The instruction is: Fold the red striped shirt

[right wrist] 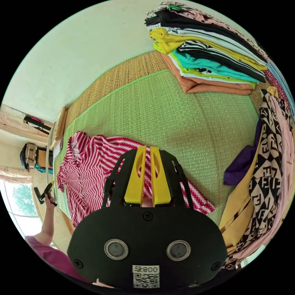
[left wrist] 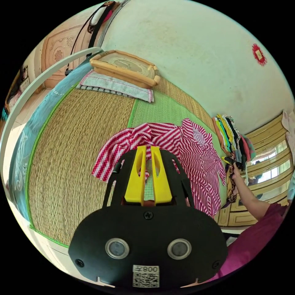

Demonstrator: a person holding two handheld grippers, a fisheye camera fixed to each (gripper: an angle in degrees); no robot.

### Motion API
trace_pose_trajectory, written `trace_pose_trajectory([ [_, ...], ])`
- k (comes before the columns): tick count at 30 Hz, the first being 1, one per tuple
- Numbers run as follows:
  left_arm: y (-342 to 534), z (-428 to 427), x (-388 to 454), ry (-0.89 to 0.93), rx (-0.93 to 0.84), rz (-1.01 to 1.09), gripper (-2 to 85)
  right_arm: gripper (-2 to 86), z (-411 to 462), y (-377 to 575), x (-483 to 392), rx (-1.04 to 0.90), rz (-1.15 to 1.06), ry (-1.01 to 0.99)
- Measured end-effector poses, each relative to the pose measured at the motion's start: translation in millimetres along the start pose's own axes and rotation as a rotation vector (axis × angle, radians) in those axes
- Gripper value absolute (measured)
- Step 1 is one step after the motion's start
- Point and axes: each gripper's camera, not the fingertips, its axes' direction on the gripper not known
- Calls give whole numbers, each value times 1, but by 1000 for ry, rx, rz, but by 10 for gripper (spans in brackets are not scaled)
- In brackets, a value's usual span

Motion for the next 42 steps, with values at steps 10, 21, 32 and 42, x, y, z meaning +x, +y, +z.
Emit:
trace_pose_trajectory([
  [10, 106, 29, 59, 11, -364, 145, 68, 84, 3, 201, -16, -116, -79, -134],
  [21, 129, -42, 33, 111, -206, -13, 5, 81, 53, 300, 3, -206, -44, -84],
  [32, 164, -51, 1, 252, -161, -192, 40, 85, 90, 332, 16, -189, -74, -110],
  [42, 47, 6, 66, 171, -185, 98, 73, 87, 153, 234, -43, -99, -278, -122],
])
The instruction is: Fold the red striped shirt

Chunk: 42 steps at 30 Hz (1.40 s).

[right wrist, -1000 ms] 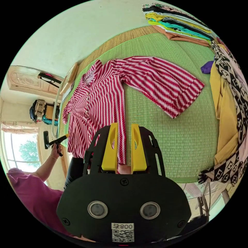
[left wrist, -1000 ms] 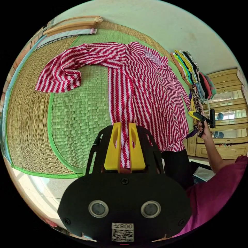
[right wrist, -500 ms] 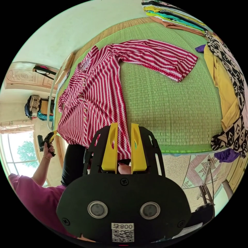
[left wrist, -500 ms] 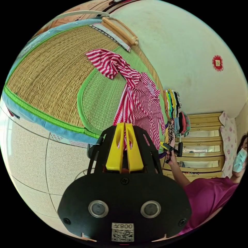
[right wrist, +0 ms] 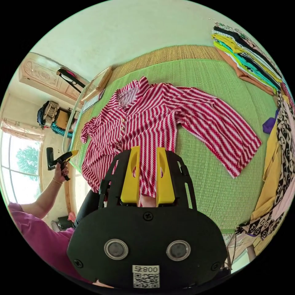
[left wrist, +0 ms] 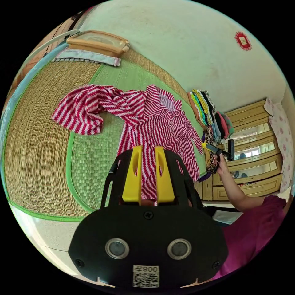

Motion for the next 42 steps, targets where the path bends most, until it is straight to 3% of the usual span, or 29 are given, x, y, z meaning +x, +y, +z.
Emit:
trace_pose_trajectory([
  [10, -164, 107, 15, -198, -103, 122, 60, 87, 132, -70, -84, -67, -304, -109],
  [12, -176, 123, 14, -241, -139, 124, 36, 88, 171, -54, -104, -115, -365, -154],
  [17, -210, 118, 30, -246, -34, 190, 6, 88, 218, 4, -147, -172, -494, -273],
  [23, -255, 108, 49, -244, 42, 215, 5, 99, 308, 111, -232, -353, -755, -185],
  [27, -269, 113, 57, -271, 33, 246, 12, 100, 344, 150, -239, -385, -765, -179],
  [33, -243, 146, 48, -219, -142, 352, 69, 98, 343, 172, -235, -329, -766, -190],
  [37, -231, 168, 33, -283, -226, 336, 38, 98, 358, 187, -244, -333, -802, -182],
  [42, -238, 157, 39, -273, -151, 341, 13, 61, 391, 205, -248, -388, -843, -101],
])
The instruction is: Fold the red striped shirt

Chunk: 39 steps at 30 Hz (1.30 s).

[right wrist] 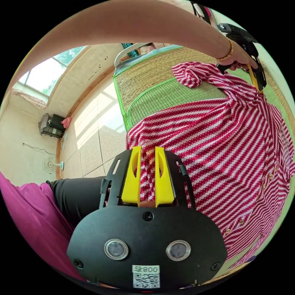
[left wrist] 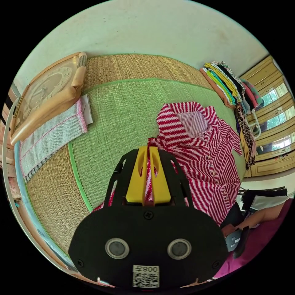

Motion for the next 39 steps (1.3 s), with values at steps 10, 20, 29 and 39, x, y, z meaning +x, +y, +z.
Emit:
trace_pose_trajectory([
  [10, -34, -37, 15, -43, 85, 79, 7, 16, -14, -3, 15, 24, -33, -129],
  [20, 16, -32, -43, -14, 118, -96, 35, 70, -14, -27, 39, 12, 10, -304],
  [29, 202, -68, -39, 164, 113, -95, 66, 78, -102, 45, 77, 132, 214, -230],
  [39, 460, -69, -9, 331, -11, -503, 82, 83, -220, 258, 116, 231, 825, -52],
])
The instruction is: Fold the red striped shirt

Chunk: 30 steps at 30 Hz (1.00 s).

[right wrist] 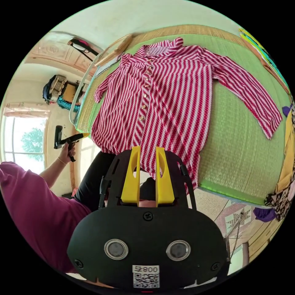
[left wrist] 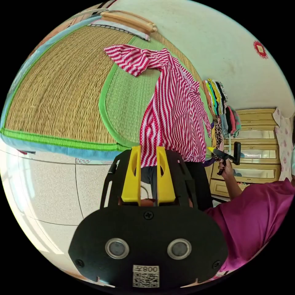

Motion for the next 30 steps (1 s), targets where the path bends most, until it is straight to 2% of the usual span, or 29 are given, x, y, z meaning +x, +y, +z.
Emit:
trace_pose_trajectory([
  [4, 28, 16, -22, 23, -28, -65, 88, 85, -26, 33, 15, 28, 100, 12],
  [9, 37, 14, -30, 111, -42, -91, 36, 89, -53, 69, 15, 45, 158, -19],
  [15, 85, -35, -43, 84, 47, -99, 12, 90, -85, 108, 32, 83, 242, -76],
  [19, 118, -54, -64, 96, 114, -165, 17, 90, -99, 127, 46, 102, 300, -139],
  [26, 148, -38, -71, 135, 72, -187, 68, 94, -129, 148, 60, 142, 355, -217],
  [30, 164, -28, -64, 86, 25, -173, 80, 101, -145, 150, 63, 158, 359, -230],
])
